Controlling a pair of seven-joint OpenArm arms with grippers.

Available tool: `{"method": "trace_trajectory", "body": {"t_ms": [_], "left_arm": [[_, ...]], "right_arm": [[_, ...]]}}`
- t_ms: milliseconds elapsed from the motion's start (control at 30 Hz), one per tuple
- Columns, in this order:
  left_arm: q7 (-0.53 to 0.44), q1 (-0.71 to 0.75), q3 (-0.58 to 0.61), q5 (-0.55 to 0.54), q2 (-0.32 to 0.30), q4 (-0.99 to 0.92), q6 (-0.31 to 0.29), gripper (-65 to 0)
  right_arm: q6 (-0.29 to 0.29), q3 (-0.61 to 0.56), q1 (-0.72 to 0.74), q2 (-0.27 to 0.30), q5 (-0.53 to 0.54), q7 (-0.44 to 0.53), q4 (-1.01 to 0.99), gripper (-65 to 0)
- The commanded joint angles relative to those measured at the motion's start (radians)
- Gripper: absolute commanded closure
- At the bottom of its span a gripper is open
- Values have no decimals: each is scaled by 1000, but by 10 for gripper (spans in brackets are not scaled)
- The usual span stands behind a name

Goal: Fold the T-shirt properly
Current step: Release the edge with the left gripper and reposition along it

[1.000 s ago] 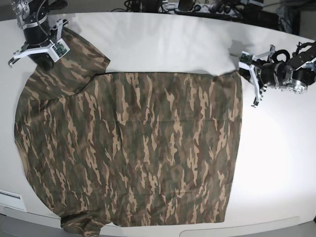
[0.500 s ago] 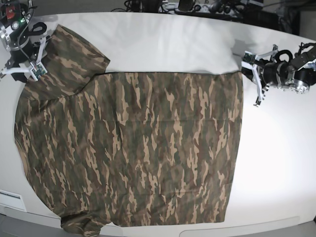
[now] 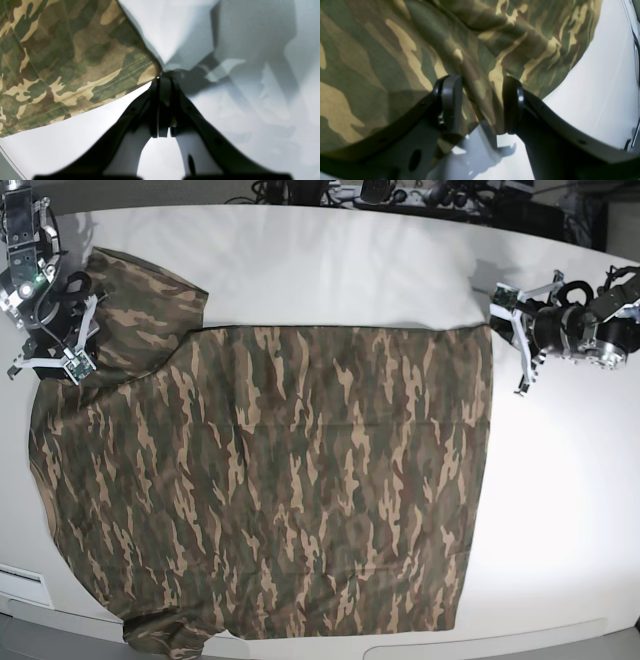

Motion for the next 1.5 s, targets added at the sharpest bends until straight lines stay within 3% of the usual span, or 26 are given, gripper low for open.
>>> {"method": "trace_trajectory", "body": {"t_ms": [0,100,167,267,300,400,567,700,900,1033,1100,1333,1467], "left_arm": [[21,-8,-6,-9,-22,-1,-17,0],[21,-8,-6,-27,-22,-1,-17,0],[21,-8,-6,-27,-22,-1,-17,0],[21,-9,-6,-26,-22,-1,-17,0],[21,-9,-6,-26,-22,-1,-17,0],[21,-9,-6,-26,-23,-1,-17,0],[22,-9,-6,-30,-38,16,-17,0],[23,-8,-6,-29,-88,69,-17,0],[33,-8,-6,-29,-182,153,58,0],[34,-9,-6,-29,-224,203,61,0],[34,-9,-6,-29,-231,211,87,0],[87,-8,-6,-10,-243,254,87,0],[85,-8,-6,-38,-231,262,88,0]], "right_arm": [[-2,6,0,26,0,-4,6,-292],[0,6,-1,34,14,-5,6,-291],[0,6,-1,34,49,-5,-1,-249],[-31,6,0,34,46,-5,-6,-32],[-63,6,0,34,43,-5,-6,0],[-118,7,0,39,43,-5,5,0],[-117,7,-3,39,44,-105,100,0],[-118,8,-24,46,44,-162,190,0],[-118,18,-142,67,-10,-180,286,0],[-157,65,-246,67,-9,-188,355,0],[-167,97,-290,66,-9,-186,388,0],[-169,205,-377,66,2,-185,470,0],[-167,212,-377,66,16,-182,470,0]]}}
